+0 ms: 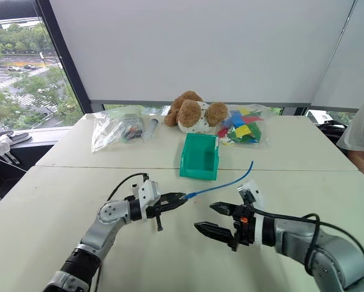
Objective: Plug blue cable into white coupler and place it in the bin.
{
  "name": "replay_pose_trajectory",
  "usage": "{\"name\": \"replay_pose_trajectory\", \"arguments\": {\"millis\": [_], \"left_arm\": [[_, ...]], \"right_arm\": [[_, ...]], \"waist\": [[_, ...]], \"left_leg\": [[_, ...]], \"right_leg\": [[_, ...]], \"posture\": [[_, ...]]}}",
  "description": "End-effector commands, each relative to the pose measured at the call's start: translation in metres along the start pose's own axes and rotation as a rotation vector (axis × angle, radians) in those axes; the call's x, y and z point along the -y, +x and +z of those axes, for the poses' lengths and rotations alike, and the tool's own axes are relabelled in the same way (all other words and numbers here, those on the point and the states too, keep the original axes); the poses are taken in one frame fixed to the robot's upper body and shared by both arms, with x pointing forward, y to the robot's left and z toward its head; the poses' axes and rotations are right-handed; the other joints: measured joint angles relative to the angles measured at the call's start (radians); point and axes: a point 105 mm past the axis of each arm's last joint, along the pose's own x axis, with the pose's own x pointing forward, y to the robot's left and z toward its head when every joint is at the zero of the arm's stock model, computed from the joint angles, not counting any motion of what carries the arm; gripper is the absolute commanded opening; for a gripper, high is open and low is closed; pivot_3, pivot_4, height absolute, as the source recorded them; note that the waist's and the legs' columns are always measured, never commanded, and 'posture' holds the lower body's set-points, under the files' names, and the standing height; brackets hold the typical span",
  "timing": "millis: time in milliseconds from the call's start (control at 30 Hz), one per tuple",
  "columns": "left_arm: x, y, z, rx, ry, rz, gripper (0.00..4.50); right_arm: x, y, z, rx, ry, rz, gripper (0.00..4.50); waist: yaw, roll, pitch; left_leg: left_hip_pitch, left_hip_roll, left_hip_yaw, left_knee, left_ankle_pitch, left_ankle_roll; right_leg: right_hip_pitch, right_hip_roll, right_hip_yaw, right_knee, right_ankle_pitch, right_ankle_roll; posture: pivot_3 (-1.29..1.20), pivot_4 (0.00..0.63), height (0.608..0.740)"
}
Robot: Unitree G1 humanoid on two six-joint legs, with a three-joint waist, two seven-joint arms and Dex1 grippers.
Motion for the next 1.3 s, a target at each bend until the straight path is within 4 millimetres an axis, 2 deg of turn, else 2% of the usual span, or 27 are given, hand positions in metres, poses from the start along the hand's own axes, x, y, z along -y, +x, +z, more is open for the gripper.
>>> {"name": "replay_pose_trajectory", "arguments": {"millis": [33, 167, 433, 733, 833, 1067, 1300], "left_arm": [[-0.004, 0.003, 0.019, 0.067, 0.043, 0.013, 0.03], [-0.003, 0.005, 0.022, 0.081, 0.044, 0.001, 0.03], [0.001, 0.009, 0.024, 0.094, 0.047, -0.012, 0.03], [0.003, 0.011, 0.023, 0.095, 0.053, -0.018, 0.03], [0.004, 0.011, 0.023, 0.094, 0.054, -0.019, 0.0], [0.007, 0.01, 0.021, 0.088, 0.057, -0.025, 0.0], [0.008, 0.008, 0.016, 0.061, 0.053, -0.035, 0.0]], "right_arm": [[0.01, 0.009, 0.011, 0.102, 0.071, -0.064, 4.49], [0.014, 0.019, 0.023, 0.182, 0.155, -0.081, 4.49], [0.02, 0.038, 0.03, 0.241, 0.266, -0.106, 4.49], [0.023, 0.045, 0.038, 0.267, 0.294, -0.109, 4.49], [0.022, 0.045, 0.041, 0.277, 0.301, -0.097, 3.68], [0.021, 0.046, 0.045, 0.295, 0.303, -0.088, 0.05], [0.015, 0.046, 0.052, 0.312, 0.306, -0.055, 0.05]], "waist": [[-0.003, 0.0, 0.0], [-0.002, 0.0, 0.0], [-0.002, 0.0, 0.0], [-0.004, 0.0, 0.0], [-0.005, 0.0, 0.0], [-0.007, 0.0, 0.0], [-0.007, 0.0, 0.0]], "left_leg": [[0.0, 0.0, 0.0, 0.0, 0.0, 0.0], [0.0, 0.0, 0.0, 0.0, 0.0, 0.0], [0.0, 0.0, 0.0, 0.0, 0.0, 0.0], [0.0, 0.0, 0.0, 0.0, 0.0, 0.0], [0.0, 0.0, 0.0, 0.0, 0.0, 0.0], [0.0, 0.0, 0.0, 0.0, 0.0, 0.0], [0.0, 0.0, 0.0, 0.0, 0.0, 0.0]], "right_leg": [[0.0, 0.001, 0.0, 0.0, 0.0, 0.0], [-0.001, 0.002, 0.0, 0.001, 0.0, 0.0], [-0.001, 0.003, 0.0, 0.001, 0.001, 0.001], [-0.001, 0.005, -0.001, 0.001, 0.001, 0.002], [-0.001, 0.005, -0.001, 0.001, 0.001, 0.002], [-0.001, 0.005, -0.001, 0.001, 0.001, 0.002], [-0.001, 0.005, -0.001, 0.001, 0.001, 0.002]], "posture": [[0.0, 0.15, 0.74], [0.0, 0.15, 0.74], [0.0, 0.15, 0.74], [0.0, 0.15, 0.74], [0.0, 0.15, 0.74], [0.0, 0.15, 0.74], [0.0, 0.15, 0.74]]}}
